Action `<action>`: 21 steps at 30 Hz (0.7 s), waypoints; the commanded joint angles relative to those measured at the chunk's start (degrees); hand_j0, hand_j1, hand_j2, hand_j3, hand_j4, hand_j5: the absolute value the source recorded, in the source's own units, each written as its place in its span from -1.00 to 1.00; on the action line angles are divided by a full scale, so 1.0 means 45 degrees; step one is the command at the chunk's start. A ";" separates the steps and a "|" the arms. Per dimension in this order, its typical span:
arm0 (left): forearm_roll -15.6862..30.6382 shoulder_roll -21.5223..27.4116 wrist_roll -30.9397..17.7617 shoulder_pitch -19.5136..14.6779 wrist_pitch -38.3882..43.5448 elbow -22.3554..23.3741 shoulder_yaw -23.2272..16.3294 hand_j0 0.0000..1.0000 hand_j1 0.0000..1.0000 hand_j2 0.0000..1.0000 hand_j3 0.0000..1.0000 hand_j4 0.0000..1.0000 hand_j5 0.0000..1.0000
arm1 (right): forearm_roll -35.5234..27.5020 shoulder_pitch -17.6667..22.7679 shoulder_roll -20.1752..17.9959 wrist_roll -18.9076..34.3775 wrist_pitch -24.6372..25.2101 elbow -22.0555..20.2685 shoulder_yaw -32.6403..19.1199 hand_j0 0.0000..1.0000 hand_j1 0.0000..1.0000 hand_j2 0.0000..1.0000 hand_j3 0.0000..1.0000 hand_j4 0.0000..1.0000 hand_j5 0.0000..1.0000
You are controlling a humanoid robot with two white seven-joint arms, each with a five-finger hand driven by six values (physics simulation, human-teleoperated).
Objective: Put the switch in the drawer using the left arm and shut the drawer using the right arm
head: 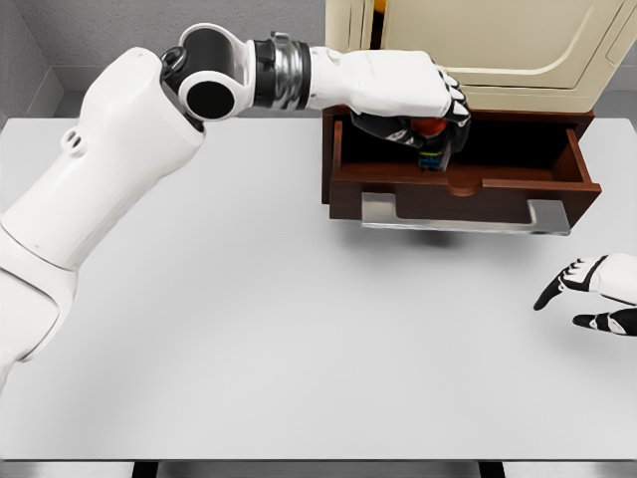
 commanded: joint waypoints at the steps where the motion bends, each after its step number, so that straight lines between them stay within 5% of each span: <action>1: 0.0080 0.0018 0.0008 0.0000 0.0040 -0.0037 0.0020 0.46 0.46 0.46 0.46 0.46 0.46 | -0.0092 0.0000 -0.0030 -0.0004 0.0035 -0.0005 0.0001 0.26 0.26 0.26 0.26 0.26 0.26; 11: 0.0080 -0.0607 0.0008 -0.0390 0.0040 -0.0134 -0.0117 0.64 0.64 0.64 0.64 0.64 0.64 | -0.0092 -0.0019 -0.0011 -0.0004 0.0035 -0.0005 0.0001 0.26 0.26 0.26 0.26 0.26 0.26; 14: 0.0197 -0.0256 0.0008 -0.0547 0.0040 -0.1812 -0.0097 0.95 0.95 0.95 0.95 0.95 0.95 | -0.0092 -0.0137 -0.0011 -0.0004 0.0035 -0.0005 0.0001 0.26 0.26 0.26 0.26 0.26 0.26; 18: 0.2305 0.1793 0.0008 -0.0762 0.0040 -0.5972 -0.0058 1.00 1.00 1.00 1.00 1.00 1.00 | -0.0131 -0.0332 0.0009 -0.0004 0.0035 -0.0005 0.0001 0.24 0.24 0.24 0.24 0.24 0.24; 21: 0.4220 0.5250 0.0008 -0.0703 0.0040 -0.6736 0.0000 1.00 1.00 1.00 1.00 1.00 1.00 | -0.0190 -0.0527 0.0009 -0.0004 0.0035 -0.0005 0.0001 0.23 0.23 0.23 0.23 0.23 0.23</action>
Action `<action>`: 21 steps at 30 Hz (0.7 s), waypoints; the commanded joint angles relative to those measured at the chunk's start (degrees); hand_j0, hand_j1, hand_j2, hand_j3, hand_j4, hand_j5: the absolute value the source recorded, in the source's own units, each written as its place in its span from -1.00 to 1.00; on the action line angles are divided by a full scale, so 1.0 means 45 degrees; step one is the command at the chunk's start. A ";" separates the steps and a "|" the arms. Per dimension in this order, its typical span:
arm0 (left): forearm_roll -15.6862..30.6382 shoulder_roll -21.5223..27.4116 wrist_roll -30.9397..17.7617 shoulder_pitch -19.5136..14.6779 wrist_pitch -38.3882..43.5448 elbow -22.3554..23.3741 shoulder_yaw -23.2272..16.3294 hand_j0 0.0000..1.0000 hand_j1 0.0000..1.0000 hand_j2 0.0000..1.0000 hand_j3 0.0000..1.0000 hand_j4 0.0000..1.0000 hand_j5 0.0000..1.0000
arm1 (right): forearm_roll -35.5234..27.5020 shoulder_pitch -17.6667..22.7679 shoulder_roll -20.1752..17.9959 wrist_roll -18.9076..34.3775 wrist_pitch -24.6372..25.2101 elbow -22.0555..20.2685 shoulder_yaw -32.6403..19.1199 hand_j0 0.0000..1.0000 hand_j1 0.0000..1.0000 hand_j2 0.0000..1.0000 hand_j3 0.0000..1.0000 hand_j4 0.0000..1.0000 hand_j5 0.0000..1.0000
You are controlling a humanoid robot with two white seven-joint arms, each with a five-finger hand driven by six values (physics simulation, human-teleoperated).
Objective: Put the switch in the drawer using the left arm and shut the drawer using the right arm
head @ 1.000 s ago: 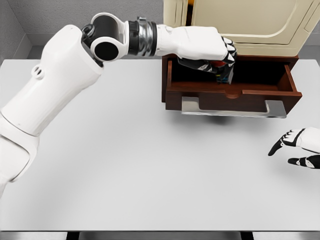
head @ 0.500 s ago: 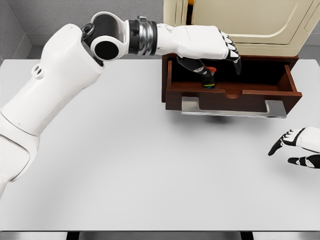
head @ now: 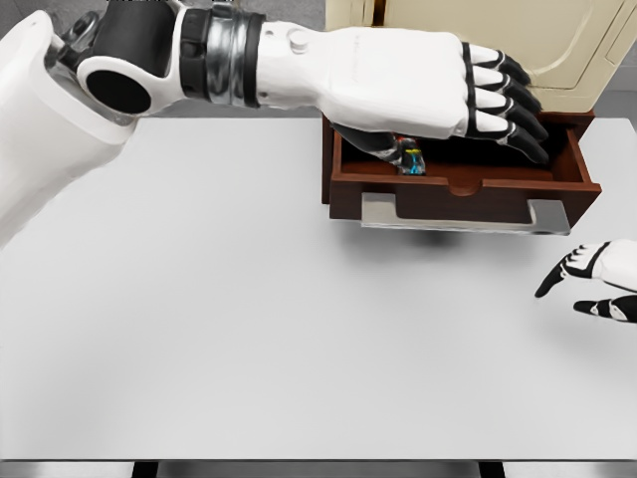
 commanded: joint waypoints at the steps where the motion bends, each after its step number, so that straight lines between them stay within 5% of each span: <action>1: 0.1492 0.3238 0.0005 0.0078 0.0030 -0.0970 0.0066 1.00 1.00 1.00 1.00 1.00 1.00 | -0.0142 -0.0019 -0.0015 -0.0003 0.0033 -0.0004 0.0001 0.21 0.21 0.21 0.21 0.21 0.21; 4: 0.2235 0.6990 0.0005 0.1444 0.0030 -0.0425 0.0125 1.00 1.00 1.00 1.00 1.00 1.00 | -0.0181 -0.0176 0.0004 -0.0003 0.0033 -0.0004 -0.0018 0.19 0.19 0.19 0.19 0.19 0.19; 7: 0.2176 0.6349 0.0005 0.3222 0.0030 0.2429 0.0261 1.00 1.00 1.00 1.00 1.00 1.00 | -0.0239 -0.0215 0.0004 -0.0003 0.0033 -0.0004 -0.0018 0.18 0.18 0.18 0.18 0.18 0.18; 10: 0.2020 0.5722 0.0005 0.3965 0.0030 0.1257 0.1179 1.00 1.00 1.00 1.00 1.00 1.00 | -0.0552 -0.0234 0.0004 -0.0003 0.0033 -0.0004 -0.0018 0.17 0.17 0.17 0.17 0.17 0.17; 15: 0.1942 0.4550 0.0005 0.4355 0.0030 0.1178 0.1843 1.00 1.00 1.00 1.00 1.00 1.00 | -0.0845 -0.0254 -0.0015 -0.0003 0.0033 -0.0004 -0.0057 0.15 0.15 0.15 0.15 0.15 0.15; 21: 0.1104 0.4726 0.0005 0.6660 0.0030 0.1276 0.4129 1.00 1.00 1.00 1.00 1.00 1.00 | -0.1021 -0.0507 -0.0035 -0.0003 0.0033 -0.0004 -0.0116 0.15 0.15 0.15 0.15 0.15 0.15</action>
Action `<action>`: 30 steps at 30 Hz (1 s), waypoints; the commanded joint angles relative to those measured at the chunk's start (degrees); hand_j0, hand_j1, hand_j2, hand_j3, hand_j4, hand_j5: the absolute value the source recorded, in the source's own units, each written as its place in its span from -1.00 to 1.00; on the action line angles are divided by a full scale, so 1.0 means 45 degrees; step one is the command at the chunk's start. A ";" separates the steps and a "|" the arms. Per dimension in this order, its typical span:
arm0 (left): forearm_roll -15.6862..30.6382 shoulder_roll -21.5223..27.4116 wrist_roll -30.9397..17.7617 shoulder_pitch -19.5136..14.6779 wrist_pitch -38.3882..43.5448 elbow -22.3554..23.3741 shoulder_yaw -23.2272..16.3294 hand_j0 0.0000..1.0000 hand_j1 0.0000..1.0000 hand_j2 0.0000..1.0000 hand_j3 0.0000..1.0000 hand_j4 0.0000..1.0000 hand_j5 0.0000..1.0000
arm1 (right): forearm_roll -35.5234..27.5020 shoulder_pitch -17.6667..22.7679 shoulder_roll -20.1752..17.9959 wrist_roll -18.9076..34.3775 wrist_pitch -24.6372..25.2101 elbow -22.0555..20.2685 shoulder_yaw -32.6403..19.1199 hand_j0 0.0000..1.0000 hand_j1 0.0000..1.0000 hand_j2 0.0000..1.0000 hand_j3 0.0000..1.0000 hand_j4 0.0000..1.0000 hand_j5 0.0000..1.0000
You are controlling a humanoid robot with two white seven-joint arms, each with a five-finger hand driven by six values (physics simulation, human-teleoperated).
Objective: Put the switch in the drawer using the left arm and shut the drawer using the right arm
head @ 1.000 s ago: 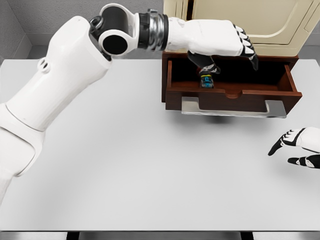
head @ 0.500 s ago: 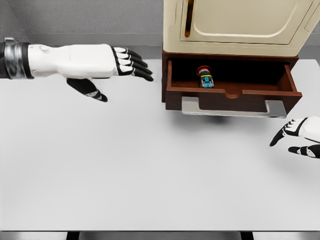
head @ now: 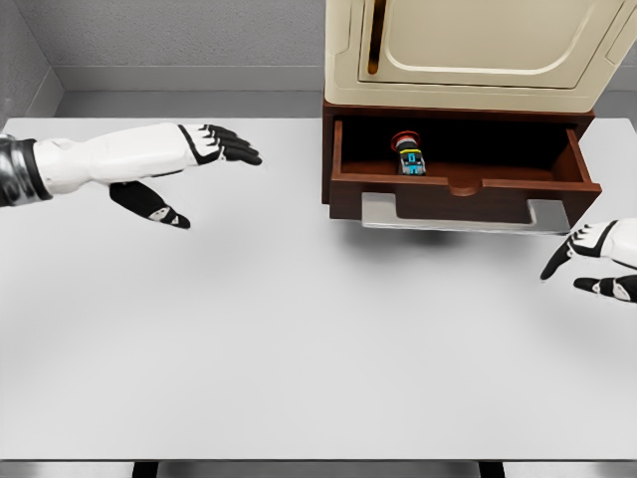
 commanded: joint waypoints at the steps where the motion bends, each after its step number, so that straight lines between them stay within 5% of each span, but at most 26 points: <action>1: -0.0618 -0.0023 0.0008 0.0039 0.0047 0.0061 0.0681 1.00 1.00 1.00 1.00 1.00 1.00 | -0.0152 0.0000 -0.0026 -0.0004 0.0034 -0.0004 -0.0023 0.15 0.15 0.15 0.15 0.15 0.15; 30: -0.0618 0.0036 0.0008 0.0215 0.0047 -0.0018 0.0740 1.00 1.00 1.00 1.00 1.00 1.00 | 0.0629 -0.0800 0.0072 -0.0004 0.0034 0.0113 0.0973 0.18 0.18 0.18 0.18 0.18 0.18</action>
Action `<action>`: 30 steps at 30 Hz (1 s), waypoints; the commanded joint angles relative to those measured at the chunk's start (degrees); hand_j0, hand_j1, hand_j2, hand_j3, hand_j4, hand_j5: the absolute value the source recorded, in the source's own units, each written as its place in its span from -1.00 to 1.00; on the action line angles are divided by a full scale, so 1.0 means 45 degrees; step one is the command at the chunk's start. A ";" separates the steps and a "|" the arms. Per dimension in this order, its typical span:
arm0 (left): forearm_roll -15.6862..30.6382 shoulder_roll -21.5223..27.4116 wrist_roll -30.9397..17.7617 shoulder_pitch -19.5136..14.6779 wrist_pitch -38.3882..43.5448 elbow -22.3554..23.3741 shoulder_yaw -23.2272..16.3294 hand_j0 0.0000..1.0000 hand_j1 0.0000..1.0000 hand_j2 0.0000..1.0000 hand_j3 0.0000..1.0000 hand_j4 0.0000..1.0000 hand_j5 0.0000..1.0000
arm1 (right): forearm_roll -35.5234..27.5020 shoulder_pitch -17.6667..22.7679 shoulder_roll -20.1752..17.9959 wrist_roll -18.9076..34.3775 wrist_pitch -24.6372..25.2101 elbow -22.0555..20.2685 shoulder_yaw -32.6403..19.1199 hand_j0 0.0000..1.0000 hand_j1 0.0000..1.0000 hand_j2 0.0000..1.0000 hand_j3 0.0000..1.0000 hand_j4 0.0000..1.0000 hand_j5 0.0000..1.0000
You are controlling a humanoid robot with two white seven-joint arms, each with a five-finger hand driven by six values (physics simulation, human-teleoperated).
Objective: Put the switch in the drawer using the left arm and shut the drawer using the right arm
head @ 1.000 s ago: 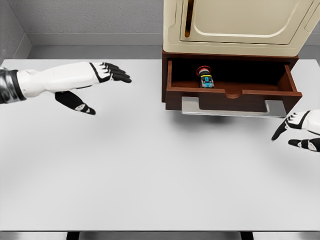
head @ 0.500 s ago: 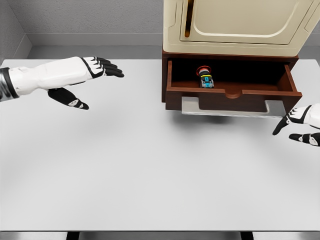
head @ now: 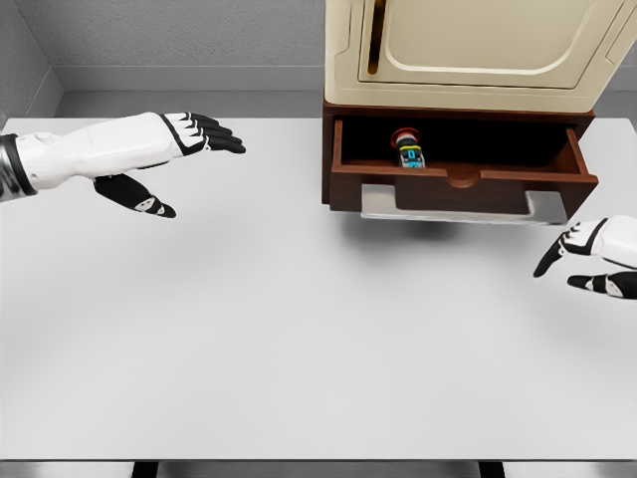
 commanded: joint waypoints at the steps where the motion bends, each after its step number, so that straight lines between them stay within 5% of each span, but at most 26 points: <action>1: 0.0090 0.0019 0.0006 0.0000 0.0038 -0.0014 0.0006 1.00 1.00 1.00 1.00 1.00 1.00 | 0.0096 -0.0020 0.0027 -0.0009 0.0026 0.0029 0.0298 0.18 0.18 0.18 0.18 0.18 0.18; 30: 0.0071 0.0156 0.0006 0.0019 0.0038 -0.0034 0.0006 1.00 1.00 1.00 1.00 1.00 1.00 | 0.0116 -0.4727 0.1824 -0.0009 0.0026 0.2021 0.3794 0.24 0.24 0.24 0.24 0.24 0.24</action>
